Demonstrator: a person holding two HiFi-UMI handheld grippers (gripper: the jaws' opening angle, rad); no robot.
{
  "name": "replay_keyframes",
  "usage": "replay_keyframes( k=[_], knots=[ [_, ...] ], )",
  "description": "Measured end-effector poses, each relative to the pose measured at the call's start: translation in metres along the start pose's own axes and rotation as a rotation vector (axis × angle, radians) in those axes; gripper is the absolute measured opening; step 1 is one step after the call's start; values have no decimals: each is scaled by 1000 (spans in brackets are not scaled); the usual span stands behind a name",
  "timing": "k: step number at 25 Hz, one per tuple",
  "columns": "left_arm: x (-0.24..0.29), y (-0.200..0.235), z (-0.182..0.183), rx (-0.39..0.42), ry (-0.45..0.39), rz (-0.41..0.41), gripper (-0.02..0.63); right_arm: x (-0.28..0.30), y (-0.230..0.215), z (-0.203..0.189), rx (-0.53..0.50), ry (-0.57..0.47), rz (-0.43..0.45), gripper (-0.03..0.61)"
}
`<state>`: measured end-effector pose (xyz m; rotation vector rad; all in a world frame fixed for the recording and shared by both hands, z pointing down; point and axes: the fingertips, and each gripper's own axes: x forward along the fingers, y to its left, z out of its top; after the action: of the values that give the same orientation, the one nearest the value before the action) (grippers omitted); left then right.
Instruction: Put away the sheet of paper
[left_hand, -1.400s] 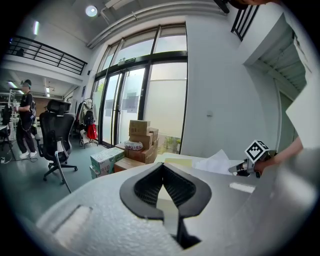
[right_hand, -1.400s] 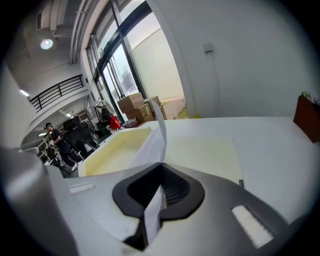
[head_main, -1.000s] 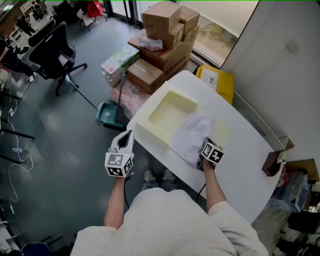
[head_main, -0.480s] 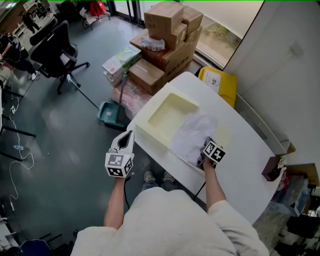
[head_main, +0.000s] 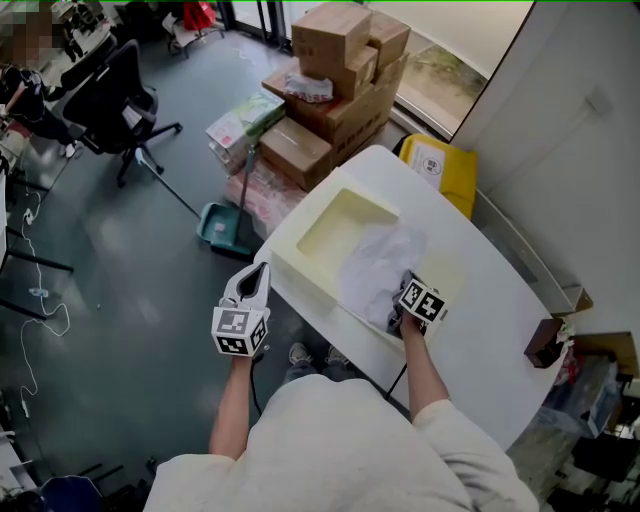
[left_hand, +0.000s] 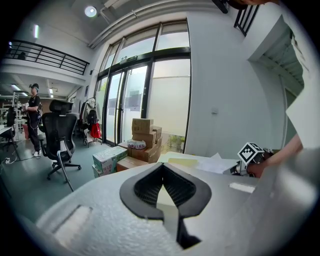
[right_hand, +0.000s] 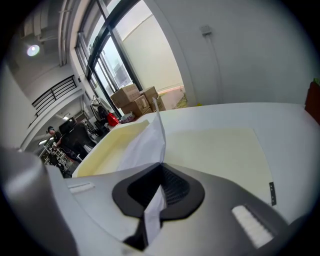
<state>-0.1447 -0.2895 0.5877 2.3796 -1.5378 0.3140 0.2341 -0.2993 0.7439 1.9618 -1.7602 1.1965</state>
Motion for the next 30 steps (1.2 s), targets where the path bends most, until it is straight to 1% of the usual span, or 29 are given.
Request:
replay_keyframes(
  k=[10,19,30],
  knots=[
    [-3,11,-3,-4,2,20,3,17,28,5,-7,9,30,2],
    [2,16,-4,-15,5,19,3,36,53,-1,-48,55,47,2],
    [1,29,-7,-29,12,45,3,59,80,-7,-91,104,59,2]
  ],
)
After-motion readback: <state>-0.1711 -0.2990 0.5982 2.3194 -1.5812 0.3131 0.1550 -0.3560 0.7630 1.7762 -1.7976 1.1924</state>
